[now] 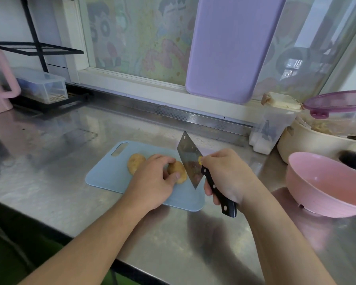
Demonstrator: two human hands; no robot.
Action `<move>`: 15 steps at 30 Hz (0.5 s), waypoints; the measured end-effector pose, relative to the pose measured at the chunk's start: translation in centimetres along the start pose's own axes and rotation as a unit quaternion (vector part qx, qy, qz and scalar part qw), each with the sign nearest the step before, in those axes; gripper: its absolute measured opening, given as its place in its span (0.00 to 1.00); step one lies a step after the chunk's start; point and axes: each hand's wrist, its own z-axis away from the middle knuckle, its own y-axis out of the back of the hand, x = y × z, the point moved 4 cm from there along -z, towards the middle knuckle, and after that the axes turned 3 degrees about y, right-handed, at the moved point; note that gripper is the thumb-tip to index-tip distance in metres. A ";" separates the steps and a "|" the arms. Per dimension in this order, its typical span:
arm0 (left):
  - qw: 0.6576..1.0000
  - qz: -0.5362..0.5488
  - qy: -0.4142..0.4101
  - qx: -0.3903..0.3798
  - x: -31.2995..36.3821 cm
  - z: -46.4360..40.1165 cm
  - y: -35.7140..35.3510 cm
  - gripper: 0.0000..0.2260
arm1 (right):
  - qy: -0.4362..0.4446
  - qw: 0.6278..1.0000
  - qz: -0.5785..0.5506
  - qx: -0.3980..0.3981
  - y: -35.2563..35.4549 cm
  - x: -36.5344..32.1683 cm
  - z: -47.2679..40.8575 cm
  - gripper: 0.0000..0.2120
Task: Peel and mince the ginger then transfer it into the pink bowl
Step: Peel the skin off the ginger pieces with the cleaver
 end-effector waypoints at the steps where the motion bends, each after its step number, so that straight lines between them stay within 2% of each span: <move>1: 1.000 -0.001 0.001 0.001 0.0 0.0 0.0 0.18 | 0.000 1.000 0.006 0.001 0.0 -0.1 0.1 0.16; 10: 1.000 0.000 0.002 -0.004 0.0 -0.1 -0.1 0.17 | -0.002 0.997 0.073 0.011 -0.9 -0.5 0.3 0.12; 15: 1.000 -0.005 -0.001 -0.006 -0.1 -0.2 -0.2 0.17 | 0.011 0.995 0.102 0.014 -0.9 -0.6 0.3 0.13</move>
